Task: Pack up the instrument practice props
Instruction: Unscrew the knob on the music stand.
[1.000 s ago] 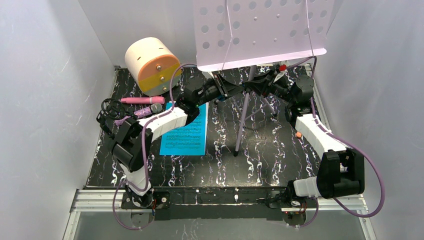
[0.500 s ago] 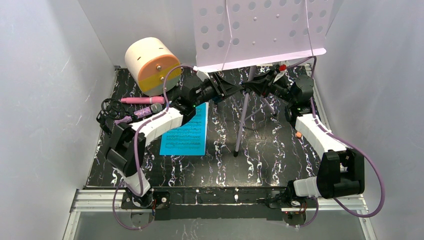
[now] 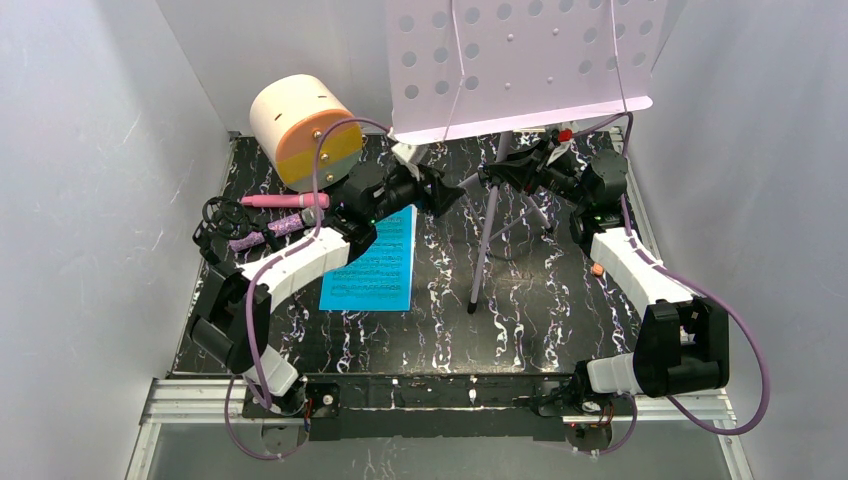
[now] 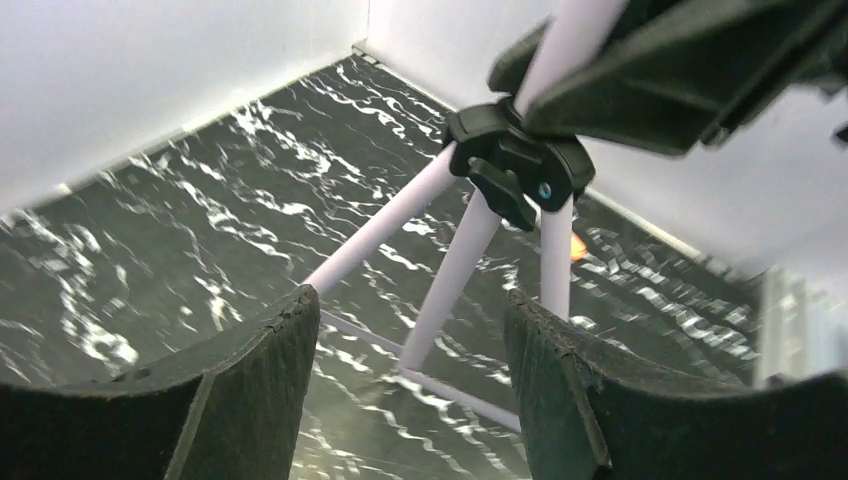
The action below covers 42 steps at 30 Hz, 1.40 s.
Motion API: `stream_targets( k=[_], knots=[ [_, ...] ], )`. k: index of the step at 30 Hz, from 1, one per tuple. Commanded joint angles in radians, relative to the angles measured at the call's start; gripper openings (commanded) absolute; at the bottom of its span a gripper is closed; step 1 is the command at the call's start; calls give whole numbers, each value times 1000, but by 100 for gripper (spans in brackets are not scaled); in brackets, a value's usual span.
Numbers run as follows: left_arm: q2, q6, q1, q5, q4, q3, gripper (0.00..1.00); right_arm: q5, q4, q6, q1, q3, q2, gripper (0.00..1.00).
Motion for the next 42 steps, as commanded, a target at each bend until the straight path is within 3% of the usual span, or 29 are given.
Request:
stream_targets(
  k=[1, 3, 7, 15, 37, 42],
  knots=[
    [-62, 471, -28, 123, 120, -46, 66, 34, -124, 20, -14, 7, 27, 1],
    [-71, 663, -55, 169, 160, -82, 68, 31, -125, 22, -13, 8, 27, 1],
    [-74, 1013, -144, 70, 175, -124, 75, 27, -126, 22, -14, 9, 29, 1],
    [-36, 1323, -202, -16, 205, -98, 74, 26, -126, 23, -13, 11, 33, 1],
    [111, 1422, -206, -31, 153, 42, 52, 37, -137, 15, -12, 11, 28, 1],
    [130, 1407, -204, -40, 120, 54, 42, 43, -144, 9, -12, 12, 27, 1]
  ],
)
